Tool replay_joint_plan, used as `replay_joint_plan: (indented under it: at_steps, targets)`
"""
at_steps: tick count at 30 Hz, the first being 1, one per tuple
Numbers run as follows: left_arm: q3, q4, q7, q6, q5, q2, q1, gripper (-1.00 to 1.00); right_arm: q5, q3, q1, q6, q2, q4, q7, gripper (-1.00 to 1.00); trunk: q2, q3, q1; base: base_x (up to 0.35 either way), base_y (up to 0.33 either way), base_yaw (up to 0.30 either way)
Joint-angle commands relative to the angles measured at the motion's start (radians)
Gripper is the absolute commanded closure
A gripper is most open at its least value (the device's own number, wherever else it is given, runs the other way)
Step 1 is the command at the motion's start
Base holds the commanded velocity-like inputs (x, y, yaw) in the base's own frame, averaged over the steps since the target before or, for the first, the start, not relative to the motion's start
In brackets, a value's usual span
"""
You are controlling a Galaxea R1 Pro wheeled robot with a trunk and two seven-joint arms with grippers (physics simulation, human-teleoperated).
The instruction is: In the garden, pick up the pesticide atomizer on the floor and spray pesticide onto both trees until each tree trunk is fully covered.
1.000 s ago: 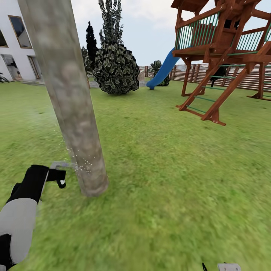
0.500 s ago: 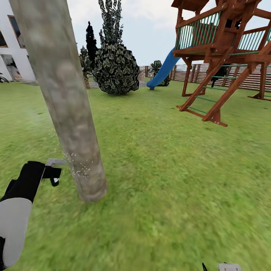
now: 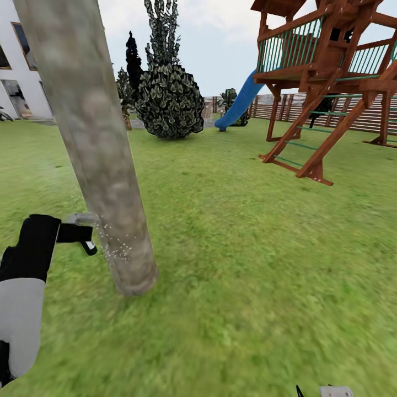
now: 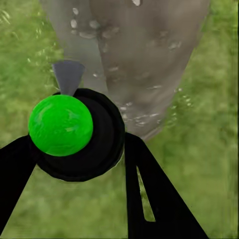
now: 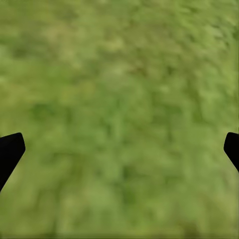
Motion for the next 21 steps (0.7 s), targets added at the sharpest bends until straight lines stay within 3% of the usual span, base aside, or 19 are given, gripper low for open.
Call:
replay_joint_plan:
  at_steps: [1,4,8,21]
  targets:
    - [0.0,-0.005,-0.001,-0.002,-0.01,-0.013,-0.001,1.0,0.0,0.0,0.0,0.0,0.0,0.0,0.0,-1.0,0.0,0.0,0.0,0.0,0.0,0.0]
    - [-0.001,-0.028,-0.002,0.011,-0.01,-0.034,-0.003,1.0,0.0,0.0,0.0,0.0,0.0,0.0,0.0,-1.0,0.0,0.0,0.0,0.0,0.0,0.0]
    - [-0.001,-0.031,-0.002,0.008,-0.018,-0.019,0.009,1.0,0.0,0.0,0.0,0.0,0.0,0.0,0.0,-1.0,0.0,0.0,0.0,0.0,-0.032,0.0]
    - [-0.001,-0.031,0.0,0.011,-0.022,-0.018,0.009,1.0,0.0,0.0,0.0,0.0,0.0,0.001,0.0,-1.0,0.0,0.0,0.0,0.0,-0.264,0.004]
